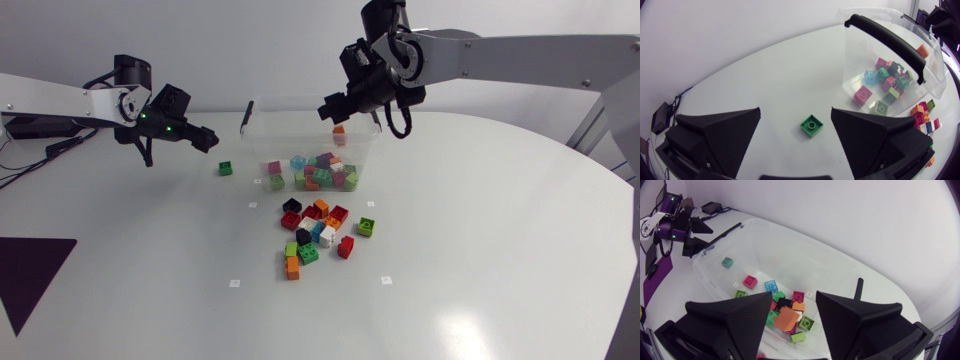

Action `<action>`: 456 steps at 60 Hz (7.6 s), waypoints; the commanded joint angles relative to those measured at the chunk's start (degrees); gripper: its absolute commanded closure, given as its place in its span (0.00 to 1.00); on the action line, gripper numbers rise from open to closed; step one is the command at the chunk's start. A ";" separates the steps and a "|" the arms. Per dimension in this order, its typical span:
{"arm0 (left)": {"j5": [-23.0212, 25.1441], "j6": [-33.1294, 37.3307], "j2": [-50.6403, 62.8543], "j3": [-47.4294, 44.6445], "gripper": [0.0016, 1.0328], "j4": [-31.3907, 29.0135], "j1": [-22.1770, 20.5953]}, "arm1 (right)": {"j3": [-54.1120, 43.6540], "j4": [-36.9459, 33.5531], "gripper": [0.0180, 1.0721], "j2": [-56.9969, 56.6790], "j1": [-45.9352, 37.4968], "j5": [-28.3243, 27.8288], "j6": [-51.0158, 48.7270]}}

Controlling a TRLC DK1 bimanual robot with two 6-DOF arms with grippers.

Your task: Place the duplo bricks in the container

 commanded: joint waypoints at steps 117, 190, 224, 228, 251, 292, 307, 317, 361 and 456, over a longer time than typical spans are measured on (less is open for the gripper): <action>9.96 32.93 27.01 31.82 0.38 -30.40 0.38 | -32.15 5.31 0.09 -25.29 -5.92 -4.81 -4.03; 12.34 31.79 1.17 7.21 0.75 -29.79 0.73 | -46.30 6.45 0.09 -19.93 -6.72 -13.42 -19.85; 10.05 15.44 -23.09 -4.31 0.75 -26.01 -9.64 | -43.75 8.73 0.09 -8.50 -6.72 -14.48 -28.29; 9.35 13.86 -23.44 -3.60 0.75 -25.83 -10.87 | -43.05 8.82 0.10 -7.80 -6.72 -14.83 -28.55; 1.97 5.86 -20.19 0.79 0.75 -20.21 -17.81 | -38.04 8.21 0.14 -3.49 -6.63 -15.18 -30.22; -5.94 -2.67 -6.47 11.95 0.75 -14.76 -22.21 | -39.36 6.62 0.81 -4.19 -6.80 -17.03 -32.68; -9.11 -3.90 -1.11 16.00 0.62 -14.14 -23.00 | -43.32 4.08 0.81 -15.00 -7.24 -16.94 -32.68; -10.34 -4.60 -1.29 16.26 0.04 -14.14 -23.09 | -42.52 1.44 0.81 -21.42 -6.89 -16.94 -31.19; -8.23 8.50 -29.94 -11.78 0.05 -17.40 -24.14 | -21.34 -2.08 0.81 -18.87 -3.38 -16.67 -18.18; -3.22 26.25 -25.37 -43.07 0.05 -11.42 -36.18 | 1.07 0.21 0.09 -0.50 -4.25 -12.90 -7.10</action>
